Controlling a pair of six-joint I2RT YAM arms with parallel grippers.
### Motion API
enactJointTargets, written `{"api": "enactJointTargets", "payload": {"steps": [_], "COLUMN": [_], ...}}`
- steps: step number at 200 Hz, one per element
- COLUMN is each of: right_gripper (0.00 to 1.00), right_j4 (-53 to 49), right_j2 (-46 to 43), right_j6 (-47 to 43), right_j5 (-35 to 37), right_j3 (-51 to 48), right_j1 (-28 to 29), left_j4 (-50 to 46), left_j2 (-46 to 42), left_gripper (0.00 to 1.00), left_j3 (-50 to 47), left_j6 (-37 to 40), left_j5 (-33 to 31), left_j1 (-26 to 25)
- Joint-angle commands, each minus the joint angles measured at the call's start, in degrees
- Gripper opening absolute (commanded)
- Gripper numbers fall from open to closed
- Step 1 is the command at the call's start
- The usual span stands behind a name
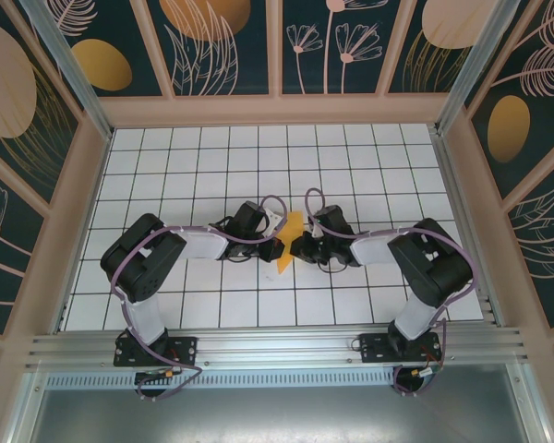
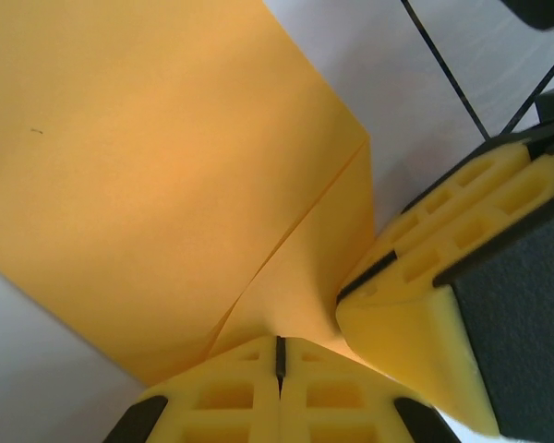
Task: Fold a paper plane with a square sheet of paper (pick it up from the middle)
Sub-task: Third fold the triangle at the center of the table.
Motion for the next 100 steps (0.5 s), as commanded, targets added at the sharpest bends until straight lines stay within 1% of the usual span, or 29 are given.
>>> {"api": "enactJointTargets", "payload": {"steps": [1,6,9,15,64,100], "right_gripper": [0.14,0.14,0.14,0.14,0.15,0.16], "right_j4": [-0.4,-0.5,-0.5,-0.6,-3.0,-3.9], "right_j2": [1.6,1.6,1.5,1.5,3.1,1.0], "right_j6": [-1.9,-2.1,-2.2,-2.6,-4.7,-5.0], "right_j5": [1.9,1.6,1.4,1.0,0.4,0.1], "right_j3": [-0.2,-0.2,-0.1,-0.1,2.0,2.1], "right_j1": [-2.6,-2.6,-4.1,-5.0,-9.5,-10.6], "left_j4": [-7.3,-7.4,-7.4,-7.4,-7.6,-8.0], "left_j2": [3.3,3.3,3.4,3.5,3.8,3.5], "left_gripper": [0.00,0.00,0.00,0.00,0.00,0.00], "left_j3": [-3.0,-3.1,-3.1,-3.2,-2.9,-2.3], "left_j6": [1.5,1.6,1.6,1.7,1.5,1.4], "left_j5": [-3.3,-3.3,-3.2,-3.2,-3.7,-3.8], "left_j1": [0.1,0.0,0.0,0.0,0.0,0.0]}}
